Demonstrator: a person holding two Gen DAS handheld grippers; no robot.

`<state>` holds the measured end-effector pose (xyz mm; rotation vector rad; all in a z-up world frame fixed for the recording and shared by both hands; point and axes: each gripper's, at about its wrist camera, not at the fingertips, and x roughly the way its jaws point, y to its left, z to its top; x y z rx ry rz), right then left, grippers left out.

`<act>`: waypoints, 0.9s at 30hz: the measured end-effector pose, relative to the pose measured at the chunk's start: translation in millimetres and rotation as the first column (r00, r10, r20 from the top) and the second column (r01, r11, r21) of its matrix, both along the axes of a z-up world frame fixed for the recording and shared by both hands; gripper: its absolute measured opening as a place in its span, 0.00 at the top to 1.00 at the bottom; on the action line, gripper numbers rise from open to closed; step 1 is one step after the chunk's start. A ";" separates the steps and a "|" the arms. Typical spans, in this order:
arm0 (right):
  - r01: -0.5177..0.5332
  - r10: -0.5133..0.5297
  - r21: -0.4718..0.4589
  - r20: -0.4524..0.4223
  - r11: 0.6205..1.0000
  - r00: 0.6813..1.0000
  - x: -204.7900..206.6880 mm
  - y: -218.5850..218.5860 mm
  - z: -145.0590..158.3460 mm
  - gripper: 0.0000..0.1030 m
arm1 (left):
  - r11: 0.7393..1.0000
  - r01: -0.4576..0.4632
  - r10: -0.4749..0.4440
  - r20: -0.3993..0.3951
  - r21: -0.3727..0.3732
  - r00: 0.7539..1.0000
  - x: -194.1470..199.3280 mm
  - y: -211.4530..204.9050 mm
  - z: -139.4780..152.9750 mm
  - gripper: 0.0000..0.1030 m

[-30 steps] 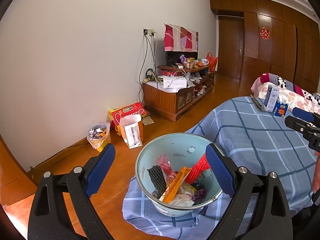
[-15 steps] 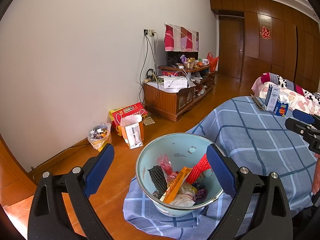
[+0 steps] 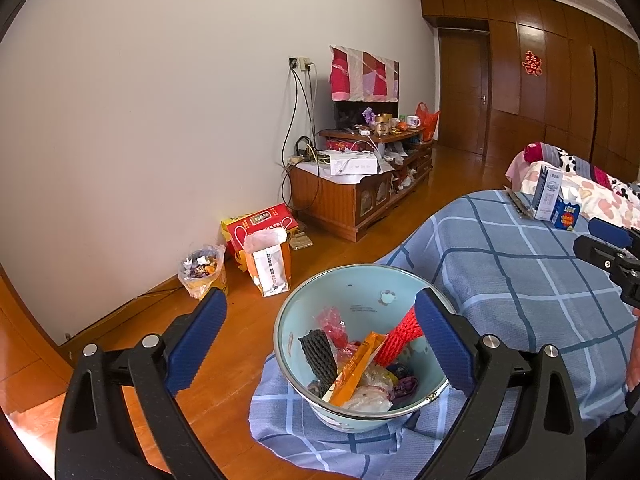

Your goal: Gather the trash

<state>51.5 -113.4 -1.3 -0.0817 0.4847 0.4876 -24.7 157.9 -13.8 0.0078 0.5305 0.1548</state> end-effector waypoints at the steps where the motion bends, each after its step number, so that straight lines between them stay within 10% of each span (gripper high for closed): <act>1: -0.001 0.001 0.001 0.001 1.000 1.000 -0.2 -0.1 0.3 0.32 | 1.000 0.001 -0.001 0.001 -0.001 1.000 -0.1 1.4 0.1 0.10; 27: -0.002 0.002 0.001 -0.003 1.000 1.000 1.4 -0.9 -2.8 0.28 | 1.000 -0.008 0.008 -0.013 0.008 1.000 4.7 -7.0 -4.3 0.09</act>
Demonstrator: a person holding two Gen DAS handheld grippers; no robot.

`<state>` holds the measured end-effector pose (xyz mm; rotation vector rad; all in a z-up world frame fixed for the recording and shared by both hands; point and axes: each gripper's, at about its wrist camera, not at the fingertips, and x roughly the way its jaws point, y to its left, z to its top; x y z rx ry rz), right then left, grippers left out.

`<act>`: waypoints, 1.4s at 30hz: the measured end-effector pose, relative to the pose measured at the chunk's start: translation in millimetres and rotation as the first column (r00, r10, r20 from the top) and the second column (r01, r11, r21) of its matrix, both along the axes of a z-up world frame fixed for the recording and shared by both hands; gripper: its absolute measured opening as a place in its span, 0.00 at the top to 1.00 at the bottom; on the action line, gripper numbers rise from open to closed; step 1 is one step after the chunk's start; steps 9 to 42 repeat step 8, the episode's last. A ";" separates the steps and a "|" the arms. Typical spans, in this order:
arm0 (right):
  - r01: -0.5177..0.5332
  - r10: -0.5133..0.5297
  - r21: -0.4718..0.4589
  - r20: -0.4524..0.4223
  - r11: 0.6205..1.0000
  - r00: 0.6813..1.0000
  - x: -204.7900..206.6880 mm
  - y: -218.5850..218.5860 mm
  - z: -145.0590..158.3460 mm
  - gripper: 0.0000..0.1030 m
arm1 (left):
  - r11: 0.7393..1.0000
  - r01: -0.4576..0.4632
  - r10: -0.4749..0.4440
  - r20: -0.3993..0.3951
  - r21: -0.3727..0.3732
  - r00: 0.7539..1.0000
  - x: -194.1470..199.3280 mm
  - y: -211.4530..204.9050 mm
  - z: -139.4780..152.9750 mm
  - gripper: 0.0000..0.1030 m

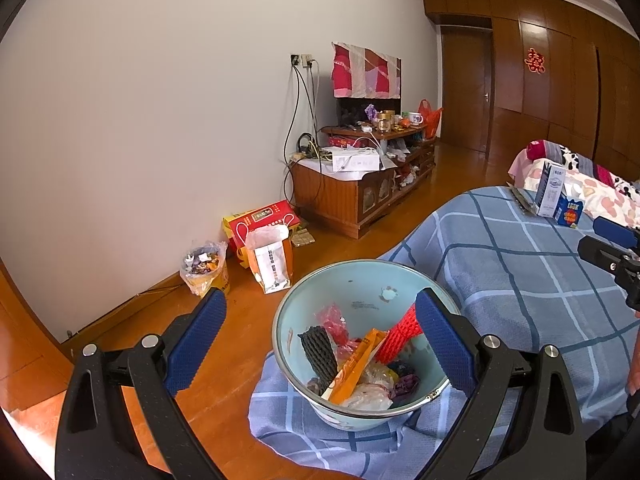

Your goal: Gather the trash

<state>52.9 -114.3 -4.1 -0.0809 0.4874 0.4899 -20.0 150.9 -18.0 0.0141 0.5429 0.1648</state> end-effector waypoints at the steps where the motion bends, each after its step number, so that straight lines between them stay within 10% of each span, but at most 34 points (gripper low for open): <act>1: 0.002 -0.002 -0.001 -0.001 1.000 1.000 0.3 -1.6 -0.4 0.28 | 1.000 0.004 -0.004 -0.005 -0.004 1.000 0.8 0.3 -0.3 0.09; 8: 0.142 -0.142 -0.008 -0.076 0.990 0.987 34.8 -66.2 -11.0 0.24 | 0.999 0.020 -0.021 -0.018 -0.028 1.000 1.3 1.1 -5.1 0.09; 42: 0.142 -0.142 -0.008 -0.076 0.990 0.987 34.8 -66.2 -11.0 0.24 | 0.999 0.020 -0.021 -0.018 -0.028 1.000 1.3 1.1 -5.1 0.09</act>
